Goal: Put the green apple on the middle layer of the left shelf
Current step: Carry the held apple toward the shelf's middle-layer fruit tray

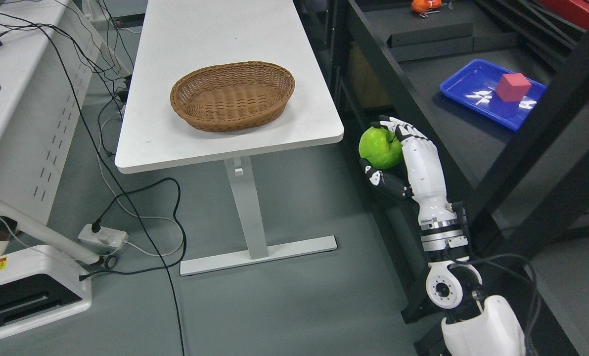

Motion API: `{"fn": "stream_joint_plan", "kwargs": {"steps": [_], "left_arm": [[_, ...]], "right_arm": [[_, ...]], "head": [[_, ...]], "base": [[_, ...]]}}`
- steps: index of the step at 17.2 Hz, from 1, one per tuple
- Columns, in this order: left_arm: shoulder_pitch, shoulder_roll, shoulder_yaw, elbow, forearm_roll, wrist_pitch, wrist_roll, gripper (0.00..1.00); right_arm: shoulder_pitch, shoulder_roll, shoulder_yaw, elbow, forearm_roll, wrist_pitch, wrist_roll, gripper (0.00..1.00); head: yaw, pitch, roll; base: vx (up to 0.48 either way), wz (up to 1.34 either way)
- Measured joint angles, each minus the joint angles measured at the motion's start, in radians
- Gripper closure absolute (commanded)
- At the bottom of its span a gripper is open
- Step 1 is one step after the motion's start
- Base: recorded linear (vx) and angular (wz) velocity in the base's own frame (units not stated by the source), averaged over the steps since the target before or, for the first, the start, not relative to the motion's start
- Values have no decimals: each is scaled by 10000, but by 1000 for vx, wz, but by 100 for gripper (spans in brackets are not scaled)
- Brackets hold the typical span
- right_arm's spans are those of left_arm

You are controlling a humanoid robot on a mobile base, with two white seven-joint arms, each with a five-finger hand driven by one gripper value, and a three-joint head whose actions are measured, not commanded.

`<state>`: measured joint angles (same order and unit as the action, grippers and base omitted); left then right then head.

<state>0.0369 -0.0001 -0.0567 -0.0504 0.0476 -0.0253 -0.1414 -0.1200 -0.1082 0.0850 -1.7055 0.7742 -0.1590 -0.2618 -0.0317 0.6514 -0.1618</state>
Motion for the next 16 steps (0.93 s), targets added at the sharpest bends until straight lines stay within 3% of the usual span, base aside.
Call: {"fn": "stream_joint_plan", "kwargs": {"steps": [8, 16], "left_arm": [[2, 0, 0, 2, 0, 0, 0, 0], [-2, 2, 0, 4, 0, 0, 0, 0]], "right_arm": [[117, 2, 166, -19, 3, -191, 94, 99], [318, -4, 236, -26, 4, -203, 110, 99]], "head": [[0, 0, 0], [0, 0, 0]], "base": [[-366, -264], [-192, -888]]}}
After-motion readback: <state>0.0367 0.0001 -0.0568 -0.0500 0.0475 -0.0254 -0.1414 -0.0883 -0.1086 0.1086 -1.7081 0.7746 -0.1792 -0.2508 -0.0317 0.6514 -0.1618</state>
